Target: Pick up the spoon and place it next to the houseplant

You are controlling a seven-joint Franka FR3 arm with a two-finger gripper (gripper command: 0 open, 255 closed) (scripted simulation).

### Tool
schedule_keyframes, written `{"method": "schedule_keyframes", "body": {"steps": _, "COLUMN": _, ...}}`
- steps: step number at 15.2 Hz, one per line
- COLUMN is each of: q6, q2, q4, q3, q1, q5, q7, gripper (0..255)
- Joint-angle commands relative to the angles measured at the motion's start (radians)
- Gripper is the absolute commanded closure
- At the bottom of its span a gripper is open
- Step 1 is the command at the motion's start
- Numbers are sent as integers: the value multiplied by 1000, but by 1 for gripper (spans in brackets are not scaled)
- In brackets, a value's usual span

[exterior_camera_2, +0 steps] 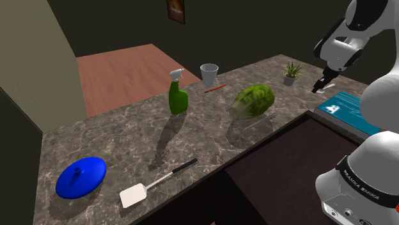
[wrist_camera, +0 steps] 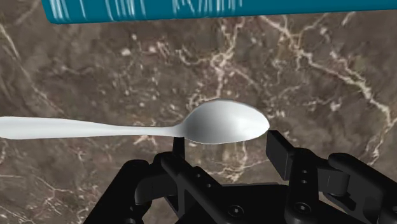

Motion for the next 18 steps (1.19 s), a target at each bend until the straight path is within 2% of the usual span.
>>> {"method": "schedule_keyframes", "body": {"steps": 1, "q6": 0, "q2": 0, "q4": 0, "q3": 0, "q1": 0, "q5": 0, "q7": 0, "gripper": 255}}
{"method": "schedule_keyframes", "body": {"steps": 2, "q6": 0, "q2": 0, "q4": 0, "q3": 0, "q1": 0, "q5": 0, "q7": 0, "gripper": 0}}
{"method": "schedule_keyframes", "body": {"steps": 7, "q6": 0, "q2": 0, "q4": 0, "q3": 0, "q1": 0, "q5": 0, "q7": 0, "gripper": 0}}
{"method": "schedule_keyframes", "body": {"steps": 11, "q6": -44, "q2": -115, "q4": -75, "q3": -30, "q1": 18, "q5": -21, "q7": 5, "gripper": 0}}
{"method": "schedule_keyframes", "body": {"steps": 18, "q6": -44, "q2": -115, "q4": -75, "q3": -30, "q1": 18, "q5": -21, "q7": 5, "gripper": 0}}
